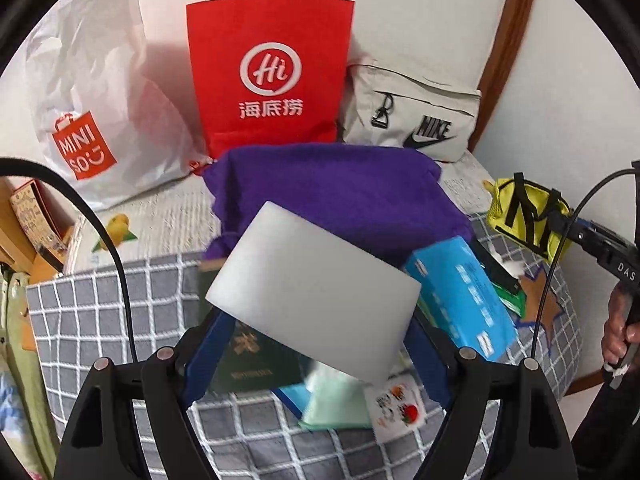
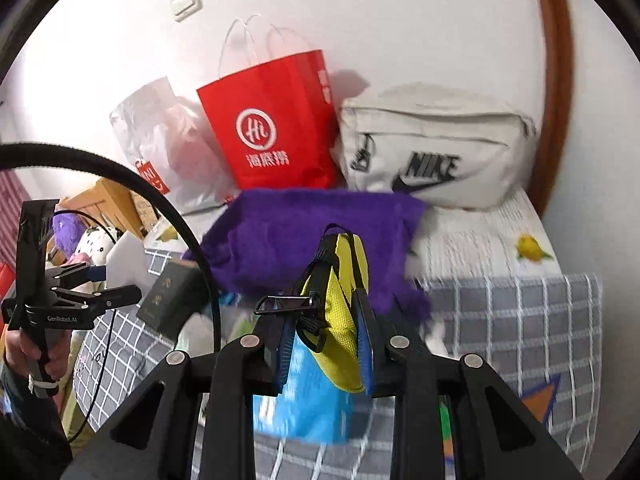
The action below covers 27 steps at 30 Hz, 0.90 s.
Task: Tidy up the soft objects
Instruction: 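Carry the yellow pouch and white sponge onto the purple towel with both grippers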
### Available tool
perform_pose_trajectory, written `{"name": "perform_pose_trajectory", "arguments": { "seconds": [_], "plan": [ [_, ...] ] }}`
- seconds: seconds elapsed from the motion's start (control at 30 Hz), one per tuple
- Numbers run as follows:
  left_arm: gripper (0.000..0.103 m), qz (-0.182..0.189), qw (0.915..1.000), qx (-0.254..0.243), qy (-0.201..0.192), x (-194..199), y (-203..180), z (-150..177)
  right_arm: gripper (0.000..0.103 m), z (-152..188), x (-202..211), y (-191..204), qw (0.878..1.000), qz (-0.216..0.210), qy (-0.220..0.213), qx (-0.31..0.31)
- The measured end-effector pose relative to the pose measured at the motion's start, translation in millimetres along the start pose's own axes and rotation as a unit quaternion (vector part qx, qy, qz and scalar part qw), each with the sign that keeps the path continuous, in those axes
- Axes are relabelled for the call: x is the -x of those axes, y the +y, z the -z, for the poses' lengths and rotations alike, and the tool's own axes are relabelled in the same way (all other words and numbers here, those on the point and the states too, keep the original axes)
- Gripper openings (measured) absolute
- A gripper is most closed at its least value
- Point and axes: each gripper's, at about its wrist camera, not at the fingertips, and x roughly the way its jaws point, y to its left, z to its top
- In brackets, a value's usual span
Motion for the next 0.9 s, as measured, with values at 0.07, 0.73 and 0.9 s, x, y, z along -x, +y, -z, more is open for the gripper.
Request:
{"name": "perform_pose_trajectory", "arguments": {
  "seconds": [0.07,0.73,0.9],
  "plan": [
    [0.082,-0.006,1.0,0.0,0.0,-5,5,-8,0.027,-11,-13,2,1.0,-0.001,-0.003,0.008],
    [0.082,0.0,0.9995,0.008,0.031,-78,54,-75,0.027,-80,-163,-30,0.999,0.028,0.003,0.033],
    [0.082,-0.002,0.9991,0.006,0.041,-99,59,-87,0.027,-77,-202,-37,0.998,0.031,0.001,0.048]
  ]
}}
